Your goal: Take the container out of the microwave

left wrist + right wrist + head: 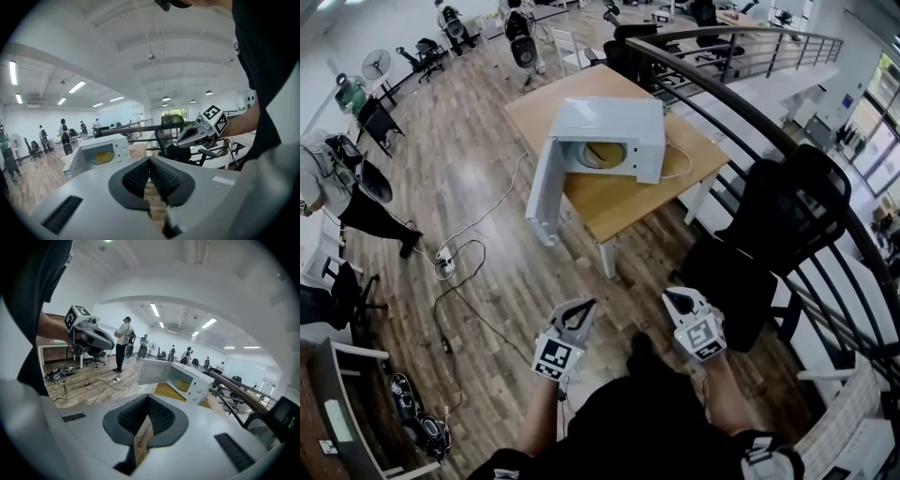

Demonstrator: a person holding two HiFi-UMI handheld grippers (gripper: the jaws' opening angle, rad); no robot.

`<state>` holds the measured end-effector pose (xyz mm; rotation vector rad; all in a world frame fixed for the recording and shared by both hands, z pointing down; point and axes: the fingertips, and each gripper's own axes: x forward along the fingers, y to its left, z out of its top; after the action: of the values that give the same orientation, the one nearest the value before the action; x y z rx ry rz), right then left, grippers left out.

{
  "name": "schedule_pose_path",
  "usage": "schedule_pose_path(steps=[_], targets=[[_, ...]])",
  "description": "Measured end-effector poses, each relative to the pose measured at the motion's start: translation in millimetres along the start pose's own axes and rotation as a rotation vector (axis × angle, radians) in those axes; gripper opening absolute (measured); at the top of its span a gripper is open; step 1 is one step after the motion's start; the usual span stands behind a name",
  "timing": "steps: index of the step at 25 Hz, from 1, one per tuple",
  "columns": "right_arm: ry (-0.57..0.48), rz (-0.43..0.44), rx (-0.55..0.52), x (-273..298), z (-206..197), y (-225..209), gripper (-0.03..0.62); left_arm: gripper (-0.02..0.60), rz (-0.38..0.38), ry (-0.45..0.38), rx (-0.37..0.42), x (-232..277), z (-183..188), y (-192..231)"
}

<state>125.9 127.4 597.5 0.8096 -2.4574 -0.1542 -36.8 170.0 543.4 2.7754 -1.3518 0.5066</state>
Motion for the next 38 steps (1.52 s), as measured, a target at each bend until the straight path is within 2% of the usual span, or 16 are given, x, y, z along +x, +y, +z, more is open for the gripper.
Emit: schedule_pose_path(steps=[10, 24, 34, 38], targets=[[-0.042, 0.039, -0.028, 36.9, 7.1, -53.5, -0.002, 0.002, 0.062, 0.013, -0.002, 41.5, 9.6, 32.8], [-0.068, 0.108, -0.063, 69.0, -2.3, -118.8, -0.002, 0.002, 0.129, 0.031, -0.003, 101.4, 27.4, 52.4], [-0.082, 0.148, -0.081, 79.0, -10.4, -134.5, -0.002, 0.002, 0.147, 0.053, -0.009, 122.1, 28.4, 48.0], [-0.053, 0.150, -0.039, 82.8, -22.8, -137.3, -0.002, 0.002, 0.143, 0.060, -0.002, 126.1, 28.2, 49.1]])
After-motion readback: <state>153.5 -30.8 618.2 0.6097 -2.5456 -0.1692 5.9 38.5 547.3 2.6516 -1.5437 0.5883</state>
